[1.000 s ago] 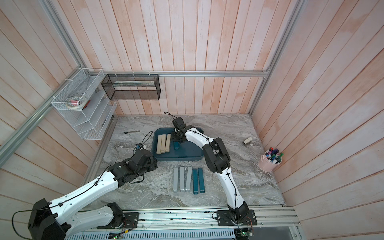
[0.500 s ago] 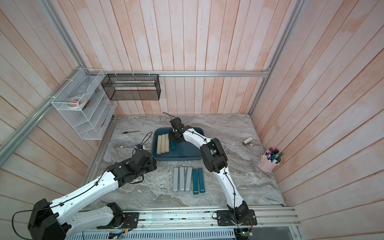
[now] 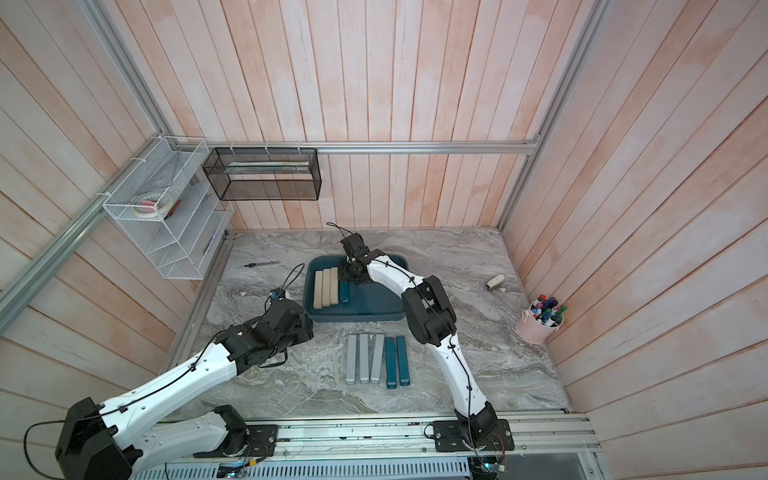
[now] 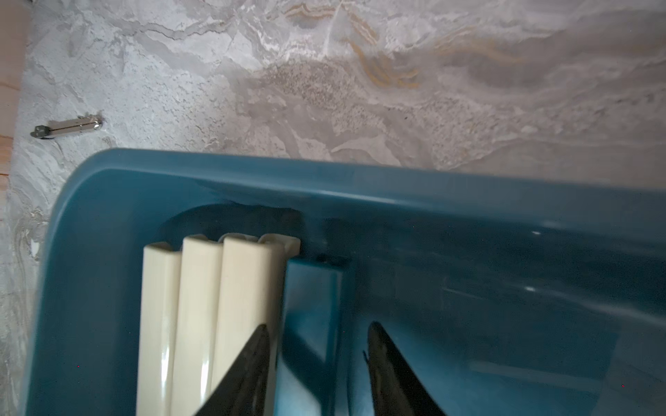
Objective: Put the pruning pliers into the storage box
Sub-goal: Place the pruning pliers in the storage box.
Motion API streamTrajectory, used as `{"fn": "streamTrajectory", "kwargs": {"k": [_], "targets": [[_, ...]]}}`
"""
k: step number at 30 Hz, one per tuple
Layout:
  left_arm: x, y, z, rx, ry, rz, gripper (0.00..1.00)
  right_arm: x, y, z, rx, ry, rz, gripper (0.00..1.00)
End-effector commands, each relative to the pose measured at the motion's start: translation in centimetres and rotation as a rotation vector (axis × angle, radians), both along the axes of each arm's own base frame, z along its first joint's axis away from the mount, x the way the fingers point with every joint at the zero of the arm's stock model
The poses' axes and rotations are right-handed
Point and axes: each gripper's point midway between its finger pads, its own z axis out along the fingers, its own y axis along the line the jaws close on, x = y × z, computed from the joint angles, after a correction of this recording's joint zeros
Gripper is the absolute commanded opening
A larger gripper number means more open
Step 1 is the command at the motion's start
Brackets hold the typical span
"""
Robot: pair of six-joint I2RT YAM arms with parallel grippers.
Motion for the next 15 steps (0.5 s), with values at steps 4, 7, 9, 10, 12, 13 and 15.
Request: {"fn": "streamTrajectory", "kwargs": {"k": [4,7,9,10,12,13,15], "targets": [[0.4,0.8,0.5,0.031,-0.015,0.022,0.64,0.3,-1.9,7.9,-0.008,-0.143,0.000,0.47],[0.8,0.1,0.7,-0.003,-0.029,0.009,0.64,-0.6,-2.9,10.7,-0.015,-0.182,0.007,0.48],[1.1,-0.2,0.8,-0.015,-0.040,0.004,0.65,-1.7,-4.0,12.1,-0.033,-0.199,0.005,0.49],[1.3,-0.3,0.8,-0.013,-0.044,0.003,0.65,-2.4,-4.7,12.7,-0.042,-0.209,0.004,0.49],[1.7,-0.6,0.9,-0.006,-0.049,0.002,0.65,-4.0,-6.6,13.4,-0.063,-0.229,-0.007,0.49],[1.9,-0.7,1.1,-0.007,-0.055,0.000,0.65,-4.9,-7.6,13.4,-0.077,-0.236,-0.015,0.49],[2.3,-1.3,1.9,-0.029,-0.089,-0.018,0.65,-7.0,-9.7,13.6,-0.104,-0.252,-0.028,0.49]]}}
